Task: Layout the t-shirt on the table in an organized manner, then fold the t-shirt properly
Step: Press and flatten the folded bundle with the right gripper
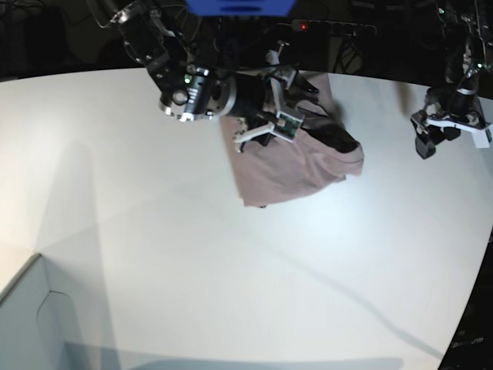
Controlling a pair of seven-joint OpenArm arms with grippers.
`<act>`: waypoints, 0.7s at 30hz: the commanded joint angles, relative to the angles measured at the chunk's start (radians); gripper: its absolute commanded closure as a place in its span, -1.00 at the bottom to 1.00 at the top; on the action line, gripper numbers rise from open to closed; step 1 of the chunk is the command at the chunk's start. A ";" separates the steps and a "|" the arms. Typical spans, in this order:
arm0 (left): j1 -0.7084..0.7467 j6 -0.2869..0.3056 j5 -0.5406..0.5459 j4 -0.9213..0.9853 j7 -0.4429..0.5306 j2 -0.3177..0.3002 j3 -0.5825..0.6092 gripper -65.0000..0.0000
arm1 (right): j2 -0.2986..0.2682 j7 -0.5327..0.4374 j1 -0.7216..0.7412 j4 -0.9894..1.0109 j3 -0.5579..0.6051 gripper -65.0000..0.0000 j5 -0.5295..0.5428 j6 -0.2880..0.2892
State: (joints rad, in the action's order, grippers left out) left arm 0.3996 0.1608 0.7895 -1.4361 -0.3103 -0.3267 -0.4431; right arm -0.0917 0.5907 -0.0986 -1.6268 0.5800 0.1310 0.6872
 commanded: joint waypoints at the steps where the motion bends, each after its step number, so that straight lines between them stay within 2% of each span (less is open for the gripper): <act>1: 0.002 0.007 0.006 -0.016 0.021 -0.015 -0.006 -0.55 | 0.005 -0.021 0.009 -0.016 -0.002 -0.12 0.017 0.011; 6: 0.003 0.007 0.006 -0.013 0.021 -0.015 -0.006 -0.55 | 0.000 -0.021 0.009 -0.026 -0.038 -0.12 0.017 0.011; 13: 0.000 0.007 0.006 -0.016 0.021 -0.015 -0.004 -0.55 | 0.007 -0.030 0.035 0.081 -0.035 -0.12 0.017 0.011; 17: 0.002 0.007 0.006 -0.015 0.021 -0.015 -0.004 -0.55 | 0.036 -0.030 0.038 0.125 -0.030 -0.12 0.017 0.011; 21: 0.002 0.007 0.006 -0.012 0.021 -0.015 -0.004 -0.55 | 0.043 -0.030 0.036 0.129 0.067 -0.12 0.017 0.011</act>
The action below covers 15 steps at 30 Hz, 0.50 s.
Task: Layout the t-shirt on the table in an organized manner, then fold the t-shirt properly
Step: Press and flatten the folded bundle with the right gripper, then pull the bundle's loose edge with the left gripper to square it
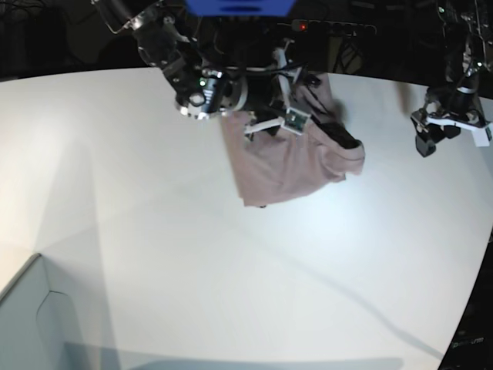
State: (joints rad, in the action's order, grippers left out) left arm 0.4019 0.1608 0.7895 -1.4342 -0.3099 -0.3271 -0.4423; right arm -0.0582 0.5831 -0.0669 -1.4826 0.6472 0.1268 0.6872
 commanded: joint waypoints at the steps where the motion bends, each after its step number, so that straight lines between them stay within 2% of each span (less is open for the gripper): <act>1: -0.001 0.007 0.006 -0.014 0.021 -0.014 -0.005 -0.55 | 0.008 -0.022 0.005 -0.016 0.036 -0.12 0.021 0.011; 4: -0.001 0.007 0.006 -0.018 0.021 -0.014 -0.005 -0.55 | -0.002 -0.015 0.011 -0.016 0.121 -0.12 0.021 0.011; 7: -0.002 0.007 0.008 -0.020 0.021 -0.014 -0.005 -0.55 | -0.025 -0.015 0.012 -0.034 0.151 -0.12 0.021 0.011; 11: 0.002 0.007 0.008 -0.041 0.021 -0.011 -0.005 -0.55 | -0.093 -0.013 0.011 -0.120 0.145 -0.12 0.021 0.011; 15: 0.024 0.007 0.009 -0.172 -0.035 0.042 -0.011 -0.55 | -0.142 -0.012 -0.009 -0.209 0.069 -0.12 0.021 0.011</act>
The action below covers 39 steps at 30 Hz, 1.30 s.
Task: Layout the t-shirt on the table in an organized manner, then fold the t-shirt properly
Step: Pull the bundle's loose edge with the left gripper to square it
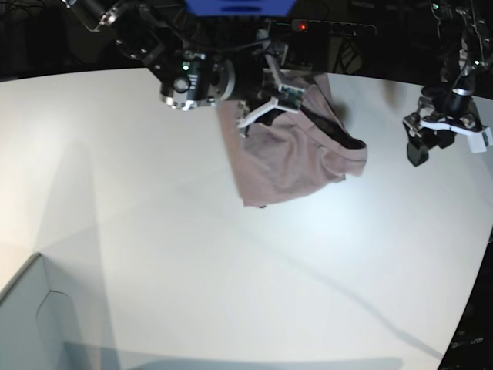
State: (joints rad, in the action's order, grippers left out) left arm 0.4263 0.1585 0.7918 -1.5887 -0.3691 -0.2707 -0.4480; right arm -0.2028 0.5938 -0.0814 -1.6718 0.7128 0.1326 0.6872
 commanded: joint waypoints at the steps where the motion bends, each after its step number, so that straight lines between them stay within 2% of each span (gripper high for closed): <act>1: 0.001 0.010 0.007 -0.055 -0.001 -0.003 -0.005 -0.55 | 0.001 -0.022 -0.002 -0.037 -0.025 -0.12 0.016 0.011; 7: -0.020 0.010 0.002 -0.140 -0.153 0.106 0.001 -0.55 | 0.001 -0.022 -0.045 -0.104 -0.198 -0.12 0.016 0.011; 12: -0.080 0.010 -0.007 -0.098 -0.222 0.187 0.002 -0.55 | -0.001 -0.022 -0.065 -0.104 -0.255 -0.12 0.017 0.011; 16: -0.116 0.010 -0.007 -0.092 -0.295 0.196 0.030 -0.54 | -0.002 -0.022 -0.080 -0.104 -0.281 -0.12 0.017 0.011; 20: -0.131 0.010 -0.007 -0.092 -0.314 0.192 0.071 -0.52 | -0.001 -0.022 -0.080 -0.104 -0.289 -0.12 0.017 0.011; 21: -0.131 0.010 -0.007 -0.089 -0.314 0.192 0.081 -0.48 | -0.001 -0.022 -0.080 -0.104 -0.289 -0.12 0.017 0.011; 23: -0.137 0.010 -0.007 -0.072 -0.308 0.192 0.093 -0.24 | -0.002 -0.022 -0.080 -0.104 -0.289 -0.12 0.017 0.011; 25: -0.157 0.010 -0.007 -0.048 -0.313 0.192 0.094 0.13 | -0.002 -0.022 -0.080 -0.104 -0.289 -0.12 0.017 0.011; 28: -0.174 0.010 -0.007 -0.019 -0.314 0.192 0.091 0.89 | -0.002 -0.022 -0.080 -0.104 -0.289 -0.12 0.016 0.011; 29: -0.174 0.010 -0.007 -0.016 -0.314 0.190 0.090 1.00 | -0.002 -0.022 -0.080 -0.104 -0.289 -0.12 0.016 0.011; 31: -0.174 0.010 0.002 -0.022 -0.314 0.173 0.090 0.94 | -0.002 -0.022 -0.080 -0.104 -0.289 -0.12 0.016 0.011; 39: -0.252 0.010 0.081 0.038 -0.316 0.080 0.096 1.00 | 0.004 -0.022 -0.071 -0.098 -0.289 -0.12 0.016 0.011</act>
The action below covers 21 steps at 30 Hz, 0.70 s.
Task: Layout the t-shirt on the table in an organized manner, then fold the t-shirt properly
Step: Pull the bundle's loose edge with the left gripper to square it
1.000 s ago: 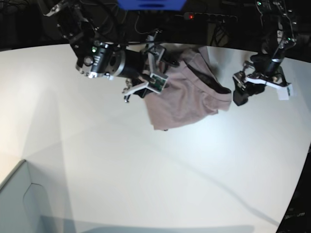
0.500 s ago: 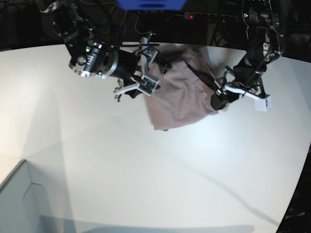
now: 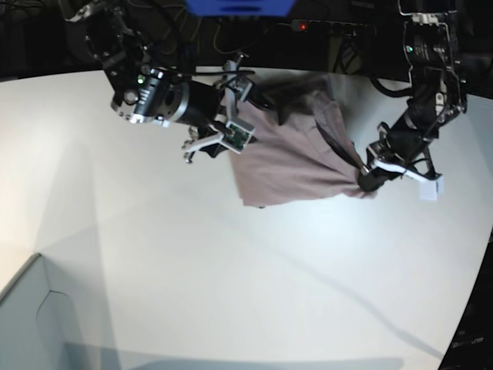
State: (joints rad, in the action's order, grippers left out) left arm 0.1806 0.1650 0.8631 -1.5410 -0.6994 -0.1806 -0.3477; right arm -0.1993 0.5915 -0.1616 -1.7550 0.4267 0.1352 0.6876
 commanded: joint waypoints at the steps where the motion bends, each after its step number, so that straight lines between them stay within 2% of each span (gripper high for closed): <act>1: -0.023 0.003 0.012 0.021 0.014 -0.020 -0.004 1.00 | 0.001 -0.020 0.009 -0.015 -0.002 -0.12 0.013 0.011; 6: -0.089 0.003 0.011 0.149 0.001 -0.027 0.000 0.98 | 0.002 -0.026 0.010 0.013 -0.001 -0.12 0.013 0.011; 10: -0.123 0.003 0.011 0.195 -0.111 -0.029 0.019 0.95 | 0.002 -0.029 0.010 0.042 0.001 -0.12 0.013 0.011; 12: -0.123 0.003 0.011 0.195 -0.145 -0.023 0.016 0.82 | 0.002 -0.029 0.009 0.042 0.001 -0.12 0.013 0.011; 15: -0.112 0.005 0.014 0.153 -0.154 -0.026 0.016 0.44 | 0.002 -0.029 0.010 0.039 -0.001 -0.12 0.013 0.011; 20: -0.040 0.005 0.014 0.023 -0.158 -0.046 -0.012 -0.53 | 0.002 -0.029 0.010 0.034 -0.001 -0.12 0.013 0.011; 21: -0.016 0.005 0.014 -0.014 -0.158 -0.047 -0.026 -0.66 | 0.002 -0.029 0.010 0.034 -0.001 -0.12 0.013 0.011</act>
State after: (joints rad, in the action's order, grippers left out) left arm 0.1703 0.1619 0.8619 -1.5341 -0.8707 -0.2096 -0.3630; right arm -0.1989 0.5838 -0.1589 -1.7000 0.4274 0.1349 0.6876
